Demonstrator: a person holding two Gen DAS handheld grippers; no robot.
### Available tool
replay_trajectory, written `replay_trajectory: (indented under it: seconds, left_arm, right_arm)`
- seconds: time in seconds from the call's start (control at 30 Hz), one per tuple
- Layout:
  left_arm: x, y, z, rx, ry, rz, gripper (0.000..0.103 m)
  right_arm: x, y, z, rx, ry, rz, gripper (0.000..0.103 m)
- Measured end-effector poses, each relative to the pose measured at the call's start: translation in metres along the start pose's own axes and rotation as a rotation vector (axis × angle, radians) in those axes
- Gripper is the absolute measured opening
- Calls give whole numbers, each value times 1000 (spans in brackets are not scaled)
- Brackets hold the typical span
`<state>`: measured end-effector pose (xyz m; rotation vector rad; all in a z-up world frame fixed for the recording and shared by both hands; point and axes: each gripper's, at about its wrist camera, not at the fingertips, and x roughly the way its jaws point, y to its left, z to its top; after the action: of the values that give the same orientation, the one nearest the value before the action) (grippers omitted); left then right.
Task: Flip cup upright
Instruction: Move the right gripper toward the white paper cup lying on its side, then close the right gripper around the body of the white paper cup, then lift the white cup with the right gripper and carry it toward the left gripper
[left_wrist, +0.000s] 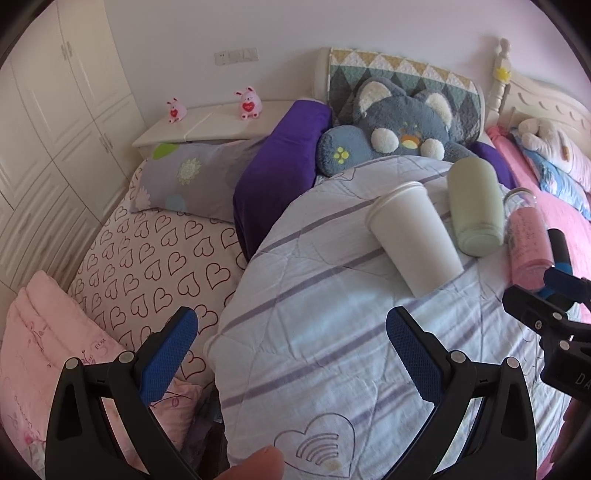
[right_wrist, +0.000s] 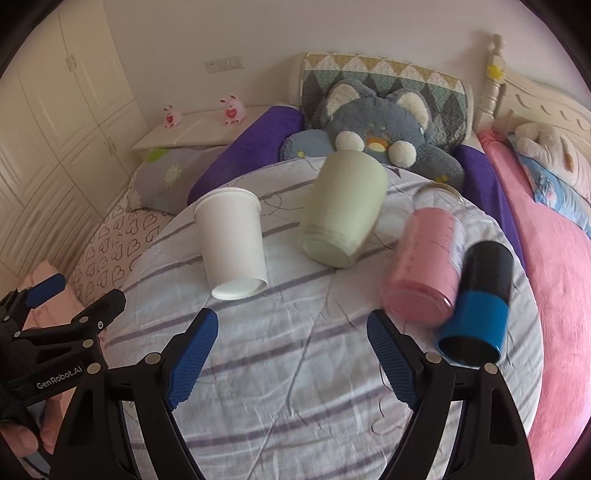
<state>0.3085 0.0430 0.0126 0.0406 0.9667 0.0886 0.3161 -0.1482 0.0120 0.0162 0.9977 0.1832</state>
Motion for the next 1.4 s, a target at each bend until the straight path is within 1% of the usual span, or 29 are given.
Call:
replay_trajectory:
  seconds: [0.23,0.37,0.5,0.8,0.93,1.0,1.03,1.07,1.3,1.4]
  left_arm:
    - [12,3,5,-3,12,10,103]
    - [18,6,5,-7,22,17,103]
    - [22,10,4,-16,29,25,103]
    - [30,25,-3,-43,54,35,103]
    - [32,27,-3,-52,59,34,103]
    - [33,27,-3,-55,63,33,103]
    - [34,28,-3,-57,64,32,103]
    - [34,28,-4,-58,65,32,103]
    - [30,30,-7,-61,64,27,103]
    - [26,30,-11,-64,59,28,103]
  right_arm:
    - [17,9,24,-34,6,47,84]
    - [25,22,36,-87,8,79,84]
    - [40,36,48,-139,31,111,84]
    - [70,52,60,-190,81,116,84]
    - [86,58,63,-214,123,108,84]
    - [92,62,64,-227,139,104,80]
    - [97,63,64,-233,150,98,75]
    - [98,65,64,-241,155,88,68]
    - [100,71,60,-269,162,69,68]
    - [93,67,58,-241,158,111,67]
